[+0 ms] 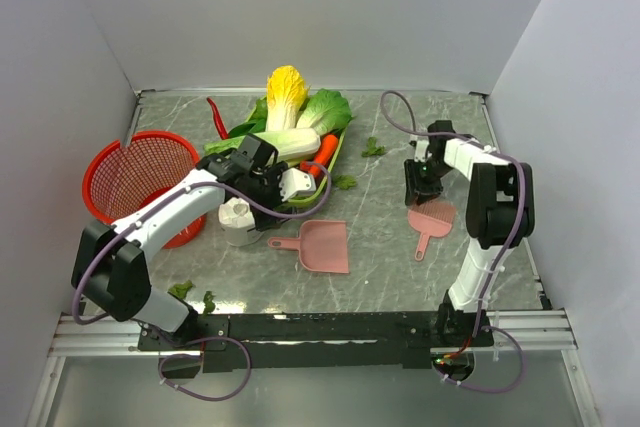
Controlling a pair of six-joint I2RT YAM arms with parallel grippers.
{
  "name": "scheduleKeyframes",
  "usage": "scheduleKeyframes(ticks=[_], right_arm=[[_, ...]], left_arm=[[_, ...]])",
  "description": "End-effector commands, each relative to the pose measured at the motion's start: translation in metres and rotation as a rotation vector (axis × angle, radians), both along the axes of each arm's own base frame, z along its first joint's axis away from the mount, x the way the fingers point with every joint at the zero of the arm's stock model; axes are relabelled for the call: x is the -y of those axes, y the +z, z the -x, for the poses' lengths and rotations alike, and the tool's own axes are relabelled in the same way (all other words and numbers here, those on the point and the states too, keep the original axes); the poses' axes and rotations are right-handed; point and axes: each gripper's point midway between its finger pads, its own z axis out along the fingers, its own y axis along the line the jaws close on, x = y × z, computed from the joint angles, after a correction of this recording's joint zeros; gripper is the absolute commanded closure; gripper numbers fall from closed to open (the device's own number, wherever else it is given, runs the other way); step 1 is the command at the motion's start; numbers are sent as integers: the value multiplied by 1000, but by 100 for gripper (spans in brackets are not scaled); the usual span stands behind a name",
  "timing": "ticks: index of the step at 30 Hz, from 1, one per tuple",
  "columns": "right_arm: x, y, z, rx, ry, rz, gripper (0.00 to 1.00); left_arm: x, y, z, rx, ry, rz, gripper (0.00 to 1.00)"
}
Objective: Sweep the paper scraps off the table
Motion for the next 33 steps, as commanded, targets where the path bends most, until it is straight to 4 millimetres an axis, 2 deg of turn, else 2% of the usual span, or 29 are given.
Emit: scheduleKeyframes(ticks=[1,2,3,6,9,11,12,13,14,15,16,17,19,21,22,24,25,26,27,29,33], right_arm=[[-29,3,-15,22,74,-34,57],[-35,3,-15,26,113,-38,62],[-44,5,-16,37,149,-47,77],[-60,14,-18,70,216,-71,100],[-71,28,-16,88,246,-123,100],[-83,43,-6,110,323,-201,100],[-89,50,-2,121,365,-243,97],[-91,60,8,109,403,-267,86],[-90,67,4,155,454,-259,71],[-81,68,-1,188,453,-192,39],[-75,86,-6,263,448,-159,32],[-69,89,-7,305,447,-144,27],[-62,107,-2,352,446,-117,14],[-55,102,17,290,437,-90,15],[-45,102,23,275,423,-37,17],[-34,84,47,200,428,5,22],[-26,83,54,209,442,50,24],[-19,67,72,164,457,70,27],[-14,68,73,204,471,101,28],[0,49,91,171,517,164,28],[15,28,106,156,527,231,30]], left_arm=[[1,0,-2,-13,24,6,11],[1,1,-6,10,27,10,11],[1,3,-8,22,33,12,11],[0,11,-16,70,57,21,11],[-1,17,-19,129,16,18,10],[-3,23,-23,186,-15,11,10],[-3,26,-26,211,-25,14,10],[-1,32,-29,241,-33,25,10],[0,34,-31,256,-42,31,10],[2,36,-32,264,-43,41,9],[3,43,-41,308,-24,51,7],[2,41,-45,320,11,53,3],[-2,43,-57,360,48,29,1],[-4,44,-63,377,52,12,2],[-4,42,-64,376,49,8,2],[1,45,-63,373,36,26,2],[2,46,-64,374,35,33,2],[5,48,-62,370,27,50,1],[7,47,-61,363,23,55,1],[8,48,-61,356,20,58,1],[4,44,-65,361,32,30,1]])
